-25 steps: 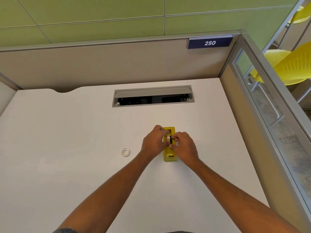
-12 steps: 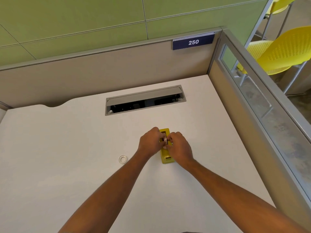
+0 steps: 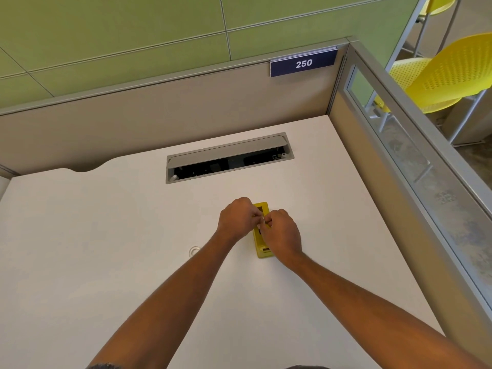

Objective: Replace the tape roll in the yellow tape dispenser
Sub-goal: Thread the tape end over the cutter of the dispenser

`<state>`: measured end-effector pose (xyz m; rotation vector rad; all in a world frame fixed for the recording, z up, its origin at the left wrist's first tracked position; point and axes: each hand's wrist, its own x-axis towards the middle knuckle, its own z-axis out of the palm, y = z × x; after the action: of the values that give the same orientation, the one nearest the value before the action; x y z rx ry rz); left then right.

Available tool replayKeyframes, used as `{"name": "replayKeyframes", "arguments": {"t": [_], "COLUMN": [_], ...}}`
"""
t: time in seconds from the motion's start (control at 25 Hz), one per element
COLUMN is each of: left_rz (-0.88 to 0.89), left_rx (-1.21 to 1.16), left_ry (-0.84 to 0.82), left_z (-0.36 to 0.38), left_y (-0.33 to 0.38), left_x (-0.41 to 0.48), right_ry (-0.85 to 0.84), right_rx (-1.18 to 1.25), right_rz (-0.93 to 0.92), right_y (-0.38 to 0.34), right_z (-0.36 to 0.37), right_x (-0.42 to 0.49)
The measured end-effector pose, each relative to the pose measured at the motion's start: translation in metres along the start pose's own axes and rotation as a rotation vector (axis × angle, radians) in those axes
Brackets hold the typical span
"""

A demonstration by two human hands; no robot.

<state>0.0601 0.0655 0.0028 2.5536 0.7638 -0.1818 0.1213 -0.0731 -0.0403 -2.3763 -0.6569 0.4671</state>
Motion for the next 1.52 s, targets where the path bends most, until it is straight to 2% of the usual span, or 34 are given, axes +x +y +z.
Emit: {"name": "replayKeyframes", "arguments": {"t": [0.4, 0.72, 1.36, 1.52], "left_rz": [-0.013, -0.011, -0.009, -0.007], "left_rx": [-0.002, 0.026, 0.007, -0.002], "left_ry": [-0.010, -0.022, -0.060, -0.044], "left_z": [-0.0040, -0.0054, -0.0055, -0.0038], "left_y": [0.0007, 0.0037, 0.0042, 0.0021], "left_x": [0.0036, 0.0061, 0.0099, 0.0100], "right_ry": [-0.020, -0.004, 0.005, 0.019], "right_rx": [0.072, -0.018, 0.039, -0.013], "right_rz": [0.069, 0.090, 0.114, 0.104], "right_y": [-0.0048, -0.0037, -0.0064, -0.0086], "right_z": [-0.0024, 0.0021, 0.0034, 0.0047], "right_x": [0.0004, -0.0045, 0.0004, -0.0005]}}
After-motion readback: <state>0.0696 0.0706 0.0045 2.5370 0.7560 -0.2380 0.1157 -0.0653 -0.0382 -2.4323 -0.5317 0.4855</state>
